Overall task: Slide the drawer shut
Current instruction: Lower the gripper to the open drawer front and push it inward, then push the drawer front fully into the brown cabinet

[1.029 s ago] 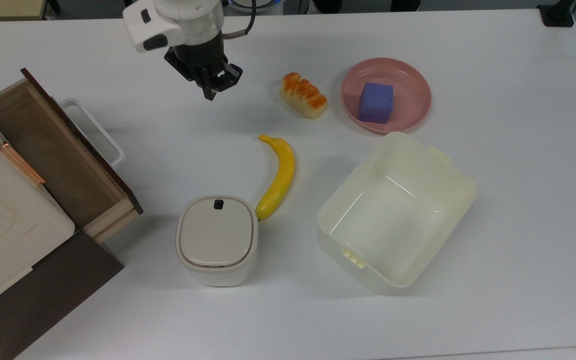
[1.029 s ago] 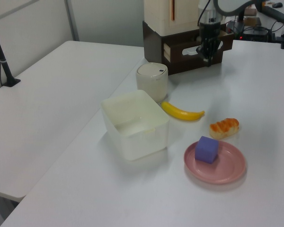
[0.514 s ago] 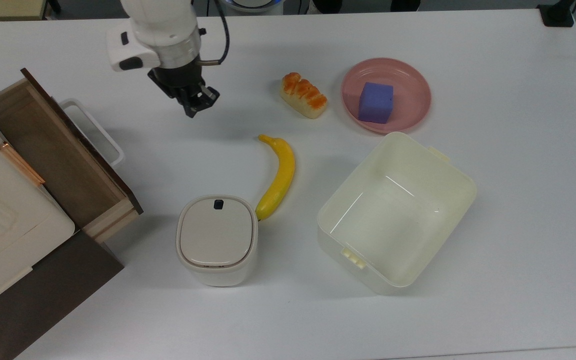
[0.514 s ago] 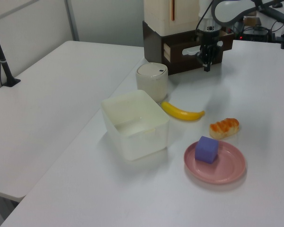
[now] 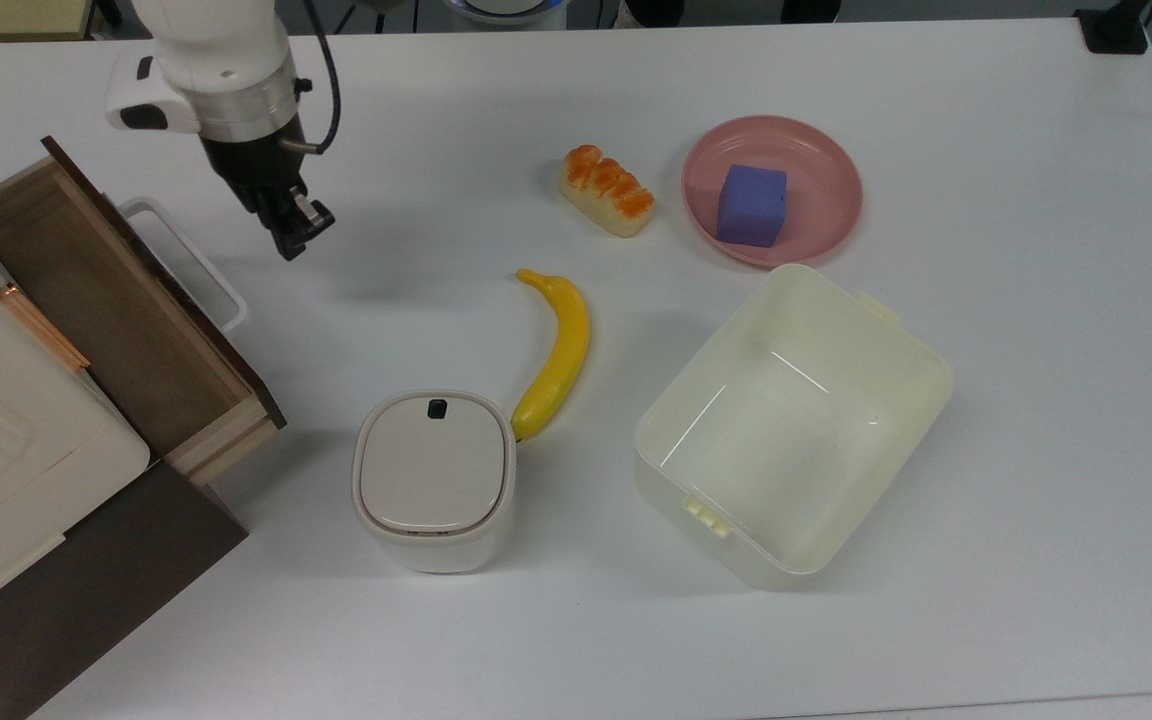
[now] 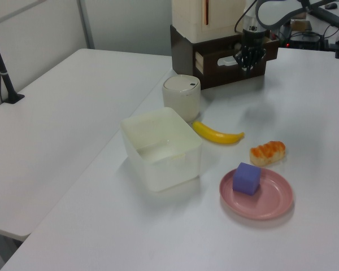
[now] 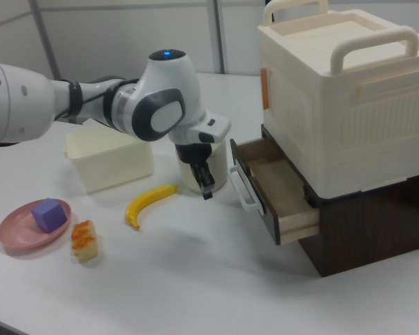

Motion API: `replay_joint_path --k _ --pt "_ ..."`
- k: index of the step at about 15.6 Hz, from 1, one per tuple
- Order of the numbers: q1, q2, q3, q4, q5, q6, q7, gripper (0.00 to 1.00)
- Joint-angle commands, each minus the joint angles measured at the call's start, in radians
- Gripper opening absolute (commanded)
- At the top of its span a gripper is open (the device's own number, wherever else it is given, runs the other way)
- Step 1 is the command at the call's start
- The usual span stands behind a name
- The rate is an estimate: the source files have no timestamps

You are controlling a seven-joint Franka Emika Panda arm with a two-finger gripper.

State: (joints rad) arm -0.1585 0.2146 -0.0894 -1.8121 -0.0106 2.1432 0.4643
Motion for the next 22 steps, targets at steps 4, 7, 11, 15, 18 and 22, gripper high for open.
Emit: replay_joint_path --k 4,7,11,15,18,22 --pt "-0.021 0.035 -0.047 0.020 -0.034 0.083 0.048 0.00" --pt "-0.021 0.063 -0.073 0.049 -0.035 0.090 0.048 0.00" --pt "-0.023 0.103 -0.092 0.106 -0.042 0.098 0.047 0.00" --pt "-0.023 0.127 -0.115 0.111 -0.042 0.185 0.047 0.00" --pt "-0.023 0.147 -0.127 0.125 -0.051 0.210 0.047 0.00" --pt "-0.026 0.161 -0.130 0.125 -0.063 0.274 0.047 0.00"
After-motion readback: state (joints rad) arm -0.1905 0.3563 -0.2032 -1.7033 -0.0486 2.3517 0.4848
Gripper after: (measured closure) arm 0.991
